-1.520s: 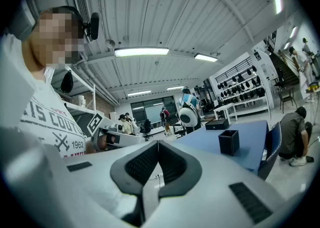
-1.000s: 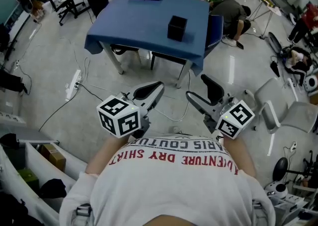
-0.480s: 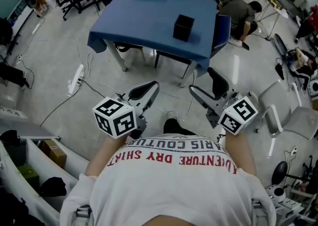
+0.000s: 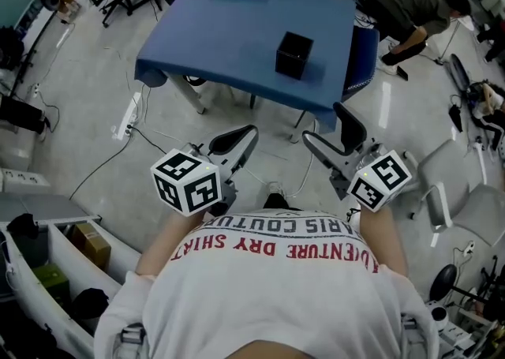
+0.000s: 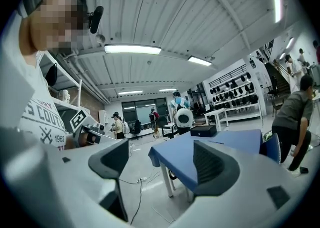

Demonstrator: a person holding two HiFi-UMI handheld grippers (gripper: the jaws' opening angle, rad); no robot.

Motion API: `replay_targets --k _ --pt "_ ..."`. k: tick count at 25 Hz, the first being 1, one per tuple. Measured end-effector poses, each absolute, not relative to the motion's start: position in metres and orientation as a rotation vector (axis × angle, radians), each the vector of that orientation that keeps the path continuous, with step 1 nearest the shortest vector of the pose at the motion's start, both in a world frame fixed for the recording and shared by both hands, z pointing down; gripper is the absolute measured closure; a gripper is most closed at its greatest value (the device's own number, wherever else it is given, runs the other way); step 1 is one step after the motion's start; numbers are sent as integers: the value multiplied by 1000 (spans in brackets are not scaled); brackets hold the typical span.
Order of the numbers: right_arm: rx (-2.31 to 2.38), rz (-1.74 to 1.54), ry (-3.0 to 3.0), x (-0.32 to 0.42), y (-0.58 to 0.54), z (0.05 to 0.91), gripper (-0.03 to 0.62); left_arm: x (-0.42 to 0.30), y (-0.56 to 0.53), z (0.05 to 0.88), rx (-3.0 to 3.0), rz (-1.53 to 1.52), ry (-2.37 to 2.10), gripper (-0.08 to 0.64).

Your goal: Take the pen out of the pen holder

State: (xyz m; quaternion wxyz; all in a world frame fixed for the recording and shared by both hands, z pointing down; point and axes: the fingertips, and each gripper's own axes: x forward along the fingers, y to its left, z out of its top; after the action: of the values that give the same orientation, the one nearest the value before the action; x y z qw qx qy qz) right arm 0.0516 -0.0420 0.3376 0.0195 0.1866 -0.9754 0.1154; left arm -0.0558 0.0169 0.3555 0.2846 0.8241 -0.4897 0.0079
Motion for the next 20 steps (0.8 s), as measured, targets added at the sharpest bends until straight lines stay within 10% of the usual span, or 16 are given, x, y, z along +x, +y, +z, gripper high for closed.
replay_targets --k 20 --pt "472 282 -2989 32 -174 363 215 -59 -129 365 2203 66 -1331 528"
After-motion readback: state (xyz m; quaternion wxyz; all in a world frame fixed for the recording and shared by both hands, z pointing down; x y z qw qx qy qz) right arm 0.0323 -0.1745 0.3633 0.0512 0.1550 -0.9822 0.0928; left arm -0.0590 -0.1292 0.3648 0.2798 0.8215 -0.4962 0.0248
